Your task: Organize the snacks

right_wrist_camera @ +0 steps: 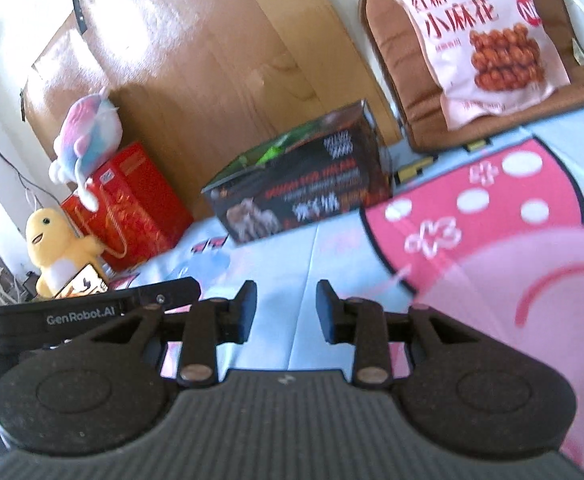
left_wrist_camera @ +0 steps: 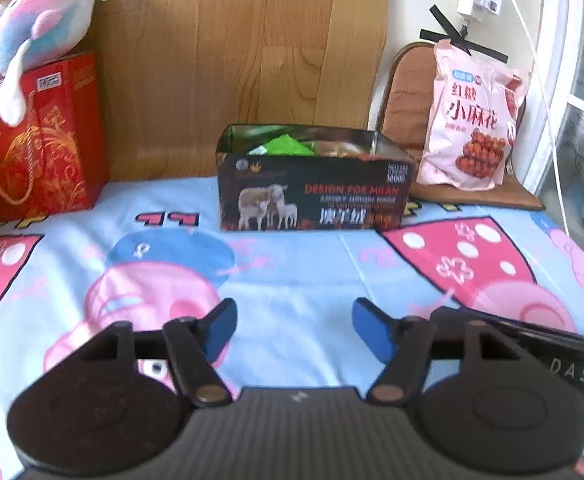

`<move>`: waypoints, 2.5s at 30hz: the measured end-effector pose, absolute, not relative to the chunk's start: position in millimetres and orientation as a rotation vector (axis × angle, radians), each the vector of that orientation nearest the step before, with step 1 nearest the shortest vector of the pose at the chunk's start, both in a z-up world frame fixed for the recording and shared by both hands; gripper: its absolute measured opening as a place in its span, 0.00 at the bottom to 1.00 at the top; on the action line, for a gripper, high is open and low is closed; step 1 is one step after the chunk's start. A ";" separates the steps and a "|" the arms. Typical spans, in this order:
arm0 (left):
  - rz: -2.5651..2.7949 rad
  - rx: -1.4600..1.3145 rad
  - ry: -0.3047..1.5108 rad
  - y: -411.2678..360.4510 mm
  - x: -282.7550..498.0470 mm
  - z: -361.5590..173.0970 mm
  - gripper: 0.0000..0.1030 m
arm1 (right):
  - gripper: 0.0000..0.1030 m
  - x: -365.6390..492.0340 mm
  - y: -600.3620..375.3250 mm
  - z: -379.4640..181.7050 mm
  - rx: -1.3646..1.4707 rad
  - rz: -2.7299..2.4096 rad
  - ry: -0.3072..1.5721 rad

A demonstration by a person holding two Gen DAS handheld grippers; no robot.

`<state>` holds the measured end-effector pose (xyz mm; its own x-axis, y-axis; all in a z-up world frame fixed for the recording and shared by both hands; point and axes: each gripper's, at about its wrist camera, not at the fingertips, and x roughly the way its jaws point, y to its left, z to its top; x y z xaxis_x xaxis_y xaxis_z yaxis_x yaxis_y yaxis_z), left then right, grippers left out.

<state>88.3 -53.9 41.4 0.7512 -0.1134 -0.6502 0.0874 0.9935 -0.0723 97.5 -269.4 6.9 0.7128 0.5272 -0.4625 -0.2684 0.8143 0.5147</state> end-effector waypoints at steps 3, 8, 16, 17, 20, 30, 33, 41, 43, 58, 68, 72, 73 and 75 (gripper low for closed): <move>-0.105 -0.026 0.707 -52.4 75.9 38.8 0.74 | 0.36 86.9 -266.1 4.9 0.432 0.457 0.650; -0.106 -0.032 0.712 -49.4 64.5 36.6 0.80 | 0.39 75.6 -260.8 8.3 0.423 0.457 0.637; -0.062 -0.033 0.709 -42.8 59.4 36.4 1.00 | 0.51 70.6 -259.8 10.2 0.416 0.424 0.624; -0.054 -0.025 0.707 -42.8 58.8 36.7 1.00 | 0.54 70.2 -259.9 10.6 0.416 0.421 0.623; -0.030 -0.019 0.708 -41.2 58.1 36.8 1.00 | 0.59 67.7 -259.9 11.5 0.414 0.407 0.610; -0.021 -0.061 0.730 -32.1 58.1 32.5 1.00 | 0.68 66.4 -261.8 9.5 0.424 0.372 0.604; -0.038 -0.067 0.747 -33.1 58.2 29.2 1.00 | 0.69 66.1 -263.8 9.3 0.439 0.360 0.606; -0.184 -0.184 0.788 -28.7 54.6 27.8 1.00 | 0.78 63.4 -274.0 4.8 0.473 0.295 0.589; -0.200 -0.201 0.795 -28.3 54.8 27.5 1.00 | 0.78 62.0 -276.6 3.8 0.481 0.287 0.582; -0.189 -0.167 0.823 -32.4 54.4 23.5 1.00 | 0.92 52.9 -279.1 -1.4 0.457 0.201 0.532; -0.177 -0.146 0.812 -35.4 50.8 26.5 1.00 | 0.93 50.5 -280.1 -5.0 0.487 0.189 0.554; -0.185 -0.144 0.814 -34.9 51.1 26.6 1.00 | 0.93 48.8 -277.7 -6.6 0.485 0.195 0.565; -0.188 -0.145 0.815 -35.1 50.8 26.6 1.00 | 0.93 48.6 -277.5 -7.2 0.487 0.198 0.568; -0.193 -0.145 0.817 -35.8 50.2 26.4 1.00 | 0.94 48.4 -277.0 -7.8 0.489 0.202 0.572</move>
<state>50.2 -35.8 26.4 0.6684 -0.2257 -0.7087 0.1144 0.9727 -0.2019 48.4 -277.0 -7.8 0.8251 0.3153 -0.4687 -0.0496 0.8669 0.4960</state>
